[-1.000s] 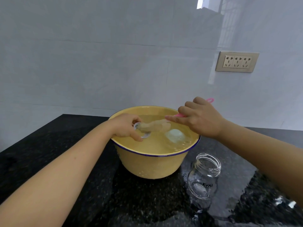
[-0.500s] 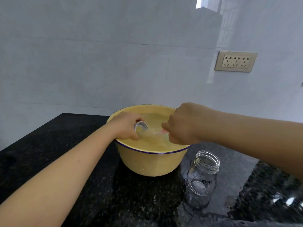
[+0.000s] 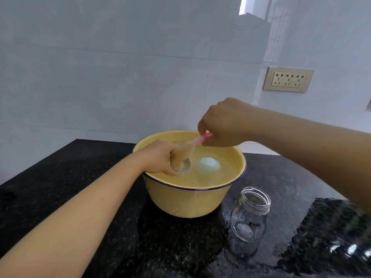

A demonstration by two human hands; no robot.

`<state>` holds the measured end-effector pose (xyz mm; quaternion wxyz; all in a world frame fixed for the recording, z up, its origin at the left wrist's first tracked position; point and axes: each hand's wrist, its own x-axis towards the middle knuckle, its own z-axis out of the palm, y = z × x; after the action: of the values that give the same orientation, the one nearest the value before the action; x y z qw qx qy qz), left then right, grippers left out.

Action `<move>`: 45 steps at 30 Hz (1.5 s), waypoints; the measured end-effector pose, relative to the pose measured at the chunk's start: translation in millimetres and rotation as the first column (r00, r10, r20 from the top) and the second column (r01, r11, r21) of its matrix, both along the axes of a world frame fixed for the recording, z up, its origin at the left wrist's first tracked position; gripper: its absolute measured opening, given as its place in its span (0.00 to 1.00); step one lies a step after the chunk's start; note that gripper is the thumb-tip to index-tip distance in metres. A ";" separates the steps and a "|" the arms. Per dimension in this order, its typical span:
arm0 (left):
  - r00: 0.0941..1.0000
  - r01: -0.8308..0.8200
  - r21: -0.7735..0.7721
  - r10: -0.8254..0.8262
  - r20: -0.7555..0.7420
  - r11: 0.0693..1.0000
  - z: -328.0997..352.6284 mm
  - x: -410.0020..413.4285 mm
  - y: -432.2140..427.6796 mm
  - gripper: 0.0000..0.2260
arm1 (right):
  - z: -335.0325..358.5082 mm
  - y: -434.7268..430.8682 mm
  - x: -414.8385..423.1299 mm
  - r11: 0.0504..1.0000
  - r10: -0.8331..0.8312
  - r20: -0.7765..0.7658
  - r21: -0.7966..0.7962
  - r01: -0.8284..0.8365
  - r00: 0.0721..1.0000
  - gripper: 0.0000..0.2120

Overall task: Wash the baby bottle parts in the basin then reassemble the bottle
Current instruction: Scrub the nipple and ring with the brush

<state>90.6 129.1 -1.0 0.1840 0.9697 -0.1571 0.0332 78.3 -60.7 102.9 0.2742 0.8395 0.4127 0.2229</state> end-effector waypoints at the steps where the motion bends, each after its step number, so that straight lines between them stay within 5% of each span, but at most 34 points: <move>1: 1.000 0.004 -0.001 -0.004 -0.008 1.000 0.1 -0.3 -0.2 0.14 | -0.8 -1.3 3.5 1.000 0.000 0.006 0.019 0.000 1.000 0.15; 5: 1.000 -0.005 -0.032 0.004 -0.030 0.999 1.1 0.2 0.3 0.18 | -4.8 -7.6 18.9 0.993 -0.076 -0.059 0.089 0.081 0.995 0.15; 10: 0.999 -0.039 -0.069 0.038 -0.018 0.997 -1.7 3.2 3.0 0.16 | -20.0 -17.0 26.9 0.989 -0.143 0.034 0.048 0.141 0.989 0.18; 15: 0.991 -0.126 -0.030 0.127 0.033 0.992 0.2 -0.5 2.8 0.22 | -41.5 -23.8 28.5 0.977 -0.191 -0.072 0.080 0.196 0.979 0.21; 21: 0.971 -0.174 0.121 0.149 0.188 0.977 -1.4 -4.3 1.0 0.21 | -47.5 -17.3 14.3 0.940 -0.332 -0.177 -0.142 0.310 0.927 0.26; 27: 0.975 -0.136 0.255 0.084 0.204 0.957 1.9 -5.8 -2.2 0.19 | -48.0 -7.8 -2.2 0.910 -0.412 -0.436 -0.243 0.336 0.800 0.27; 31: 0.977 -0.123 0.252 0.072 0.203 0.960 3.8 -8.3 -4.0 0.20 | -37.5 -0.9 -6.9 0.877 -0.471 -0.654 -0.271 0.397 0.592 0.29; 39: 0.997 -0.039 0.268 0.020 0.074 0.962 4.3 -6.3 -5.9 0.23 | -21.0 12.6 -1.7 0.956 -0.292 -0.566 -0.151 0.251 0.771 0.07; 45: 0.999 -0.020 0.203 0.028 -0.033 0.979 4.1 -5.7 -5.2 0.22 | -11.4 10.7 5.6 0.991 -0.068 -0.439 0.072 0.111 0.896 0.15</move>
<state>85.0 123.9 3.1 0.0867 0.9857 -0.1446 0.0019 83.9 -50.0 91.5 0.1448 0.8982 0.4134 0.0364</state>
